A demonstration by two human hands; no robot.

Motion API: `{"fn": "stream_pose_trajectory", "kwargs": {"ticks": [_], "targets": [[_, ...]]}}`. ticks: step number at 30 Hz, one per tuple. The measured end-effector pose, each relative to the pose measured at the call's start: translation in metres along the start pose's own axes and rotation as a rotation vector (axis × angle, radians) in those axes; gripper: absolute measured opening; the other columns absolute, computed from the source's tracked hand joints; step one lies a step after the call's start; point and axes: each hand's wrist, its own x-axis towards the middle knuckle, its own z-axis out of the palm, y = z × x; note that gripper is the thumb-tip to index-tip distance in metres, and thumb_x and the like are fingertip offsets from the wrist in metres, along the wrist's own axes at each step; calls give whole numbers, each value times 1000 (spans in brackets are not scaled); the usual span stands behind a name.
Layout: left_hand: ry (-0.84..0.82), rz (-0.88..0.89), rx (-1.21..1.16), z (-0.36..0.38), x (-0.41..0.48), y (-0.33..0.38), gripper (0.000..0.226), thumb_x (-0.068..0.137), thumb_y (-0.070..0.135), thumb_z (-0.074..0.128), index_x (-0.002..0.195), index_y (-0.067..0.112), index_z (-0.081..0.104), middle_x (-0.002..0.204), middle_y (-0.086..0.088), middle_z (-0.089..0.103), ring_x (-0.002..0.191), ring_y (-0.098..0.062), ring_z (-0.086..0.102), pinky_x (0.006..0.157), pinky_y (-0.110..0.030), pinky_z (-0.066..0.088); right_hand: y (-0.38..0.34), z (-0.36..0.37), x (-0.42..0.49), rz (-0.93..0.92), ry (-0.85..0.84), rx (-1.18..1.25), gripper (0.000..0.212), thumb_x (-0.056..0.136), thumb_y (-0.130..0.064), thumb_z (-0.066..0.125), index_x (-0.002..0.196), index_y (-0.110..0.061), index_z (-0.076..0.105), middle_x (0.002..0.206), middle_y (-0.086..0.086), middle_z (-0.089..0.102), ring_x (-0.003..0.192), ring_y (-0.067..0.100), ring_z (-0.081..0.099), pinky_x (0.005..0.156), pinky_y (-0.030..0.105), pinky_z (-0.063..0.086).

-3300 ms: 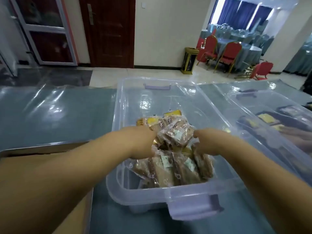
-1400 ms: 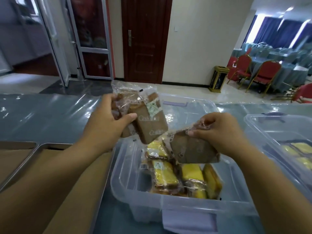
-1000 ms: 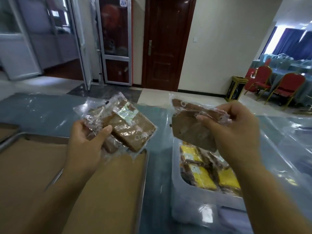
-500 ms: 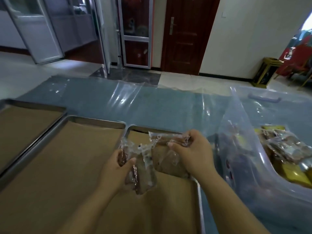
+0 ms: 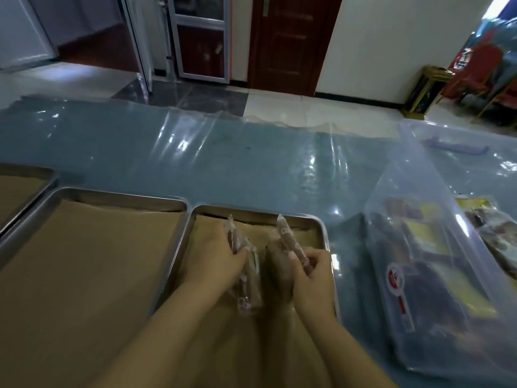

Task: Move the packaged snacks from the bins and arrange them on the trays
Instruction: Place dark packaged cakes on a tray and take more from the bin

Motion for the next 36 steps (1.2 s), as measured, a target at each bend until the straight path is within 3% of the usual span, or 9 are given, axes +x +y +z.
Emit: {"fn": "stream_pose_trajectory", "kwargs": {"ticks": [3, 5, 8, 11, 14, 18, 23, 28, 36], "targets": [[-101, -9, 1, 17, 5, 6, 56, 82, 44, 64, 128, 29, 36, 97, 20, 50, 78, 4, 49, 59, -15, 39, 18, -1, -11, 39, -187, -56, 14, 87, -21, 63, 93, -26, 51, 94, -4, 61, 80, 1, 63, 63, 21, 54], [-199, -9, -99, 26, -2, 2, 59, 83, 50, 58, 133, 33, 32, 123, 9, 52, 99, -5, 54, 78, -27, 50, 23, -6, -17, 25, -245, -67, 20, 86, -23, 65, 99, -30, 51, 101, -6, 60, 88, 5, 64, 71, 27, 56], [-309, 29, -285, 30, -21, -7, 67, 76, 66, 54, 135, 50, 27, 135, 12, 45, 114, -7, 51, 93, -40, 50, 25, -18, -23, 11, -321, -51, 34, 86, -22, 64, 113, -36, 49, 115, -9, 55, 103, 6, 60, 84, 31, 54], [-430, 25, -384, 30, -44, -23, 78, 64, 74, 60, 131, 61, 24, 139, 13, 43, 120, -11, 50, 96, -45, 48, 26, -37, -30, -20, -511, 13, 59, 80, -22, 66, 131, -40, 41, 130, -16, 43, 114, -1, 53, 90, 20, 49], [-498, 55, -362, 33, -62, -38, 100, 57, 66, 74, 134, 64, 9, 146, 13, 33, 126, -8, 44, 102, -44, 42, 28, -52, -30, -122, -663, -194, 85, 74, -22, 72, 142, -42, 24, 138, -25, 31, 125, -8, 39, 99, 12, 37], [-417, 170, -139, 49, -62, -39, 112, 52, 60, 78, 126, 71, -5, 143, 30, -2, 129, -5, 25, 109, -34, 30, 26, -51, -21, -212, -564, -462, 85, 76, -25, 75, 136, -52, 21, 131, -35, 27, 121, -10, 36, 97, 12, 38], [-295, 240, -141, 74, -34, -28, 96, 72, 34, 77, 121, 74, 5, 122, 34, 8, 119, 2, 28, 94, -7, 27, 26, -49, 4, -189, -371, -340, 70, 79, -12, 71, 133, -40, 38, 124, -23, 38, 111, -3, 50, 94, 18, 47], [-273, 323, -34, 89, 2, -9, 81, 81, 28, 70, 144, 41, 21, 142, 23, 15, 129, -4, 27, 103, -21, 31, 26, -50, 37, -155, -245, -303, 62, 77, -17, 74, 128, -36, 45, 122, -11, 52, 110, 6, 54, 93, 31, 49], [-260, 438, 166, 106, 29, 5, 70, 82, 37, 65, 142, 39, 28, 140, 16, 25, 127, -10, 21, 108, -27, 29, 39, -60, 67, -89, -142, -649, 50, 85, -31, 65, 130, -29, 44, 118, -5, 52, 108, 12, 50, 89, 32, 47]]}}
